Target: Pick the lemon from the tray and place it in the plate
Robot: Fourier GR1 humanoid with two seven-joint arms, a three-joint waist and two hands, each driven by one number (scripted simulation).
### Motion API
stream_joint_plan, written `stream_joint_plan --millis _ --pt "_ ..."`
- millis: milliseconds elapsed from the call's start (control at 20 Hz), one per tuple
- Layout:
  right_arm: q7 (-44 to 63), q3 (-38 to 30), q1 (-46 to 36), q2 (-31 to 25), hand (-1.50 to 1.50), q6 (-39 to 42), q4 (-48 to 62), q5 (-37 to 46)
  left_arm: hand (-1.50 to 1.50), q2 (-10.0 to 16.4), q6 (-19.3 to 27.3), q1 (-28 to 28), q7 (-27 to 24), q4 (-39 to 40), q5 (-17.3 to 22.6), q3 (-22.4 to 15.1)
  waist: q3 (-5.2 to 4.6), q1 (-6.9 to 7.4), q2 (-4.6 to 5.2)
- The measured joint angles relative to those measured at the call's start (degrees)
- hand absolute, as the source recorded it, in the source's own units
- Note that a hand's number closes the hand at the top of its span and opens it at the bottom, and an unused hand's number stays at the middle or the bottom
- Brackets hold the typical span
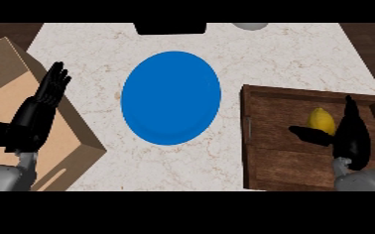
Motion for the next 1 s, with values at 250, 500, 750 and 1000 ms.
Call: stream_joint_plan --millis 250,500,750,1000 --pt "9.6 0.5 -1.0 -2.7 -1.50 7.2 -5.4 1.7 0.00 -0.4 -0.2 0.1 -0.3 0.2 -0.4 0.2 0.19 -0.07 0.04" --pt "13.2 0.9 -0.3 -3.6 -1.50 11.6 -7.7 2.0 0.00 -0.8 -0.6 0.1 -1.0 0.6 -0.7 0.5 0.39 0.09 0.13" --pt "14.2 0.1 -0.1 -3.7 -1.50 14.2 -8.5 1.2 0.00 -1.2 -1.2 -0.2 -0.8 0.7 -0.6 0.7 0.46 0.32 0.24" --pt "14.2 -0.5 -1.0 -3.0 -1.50 16.0 -6.4 1.5 0.00 -1.5 -1.4 -0.6 -0.7 0.8 -1.1 0.7 0.55 0.80 0.34"
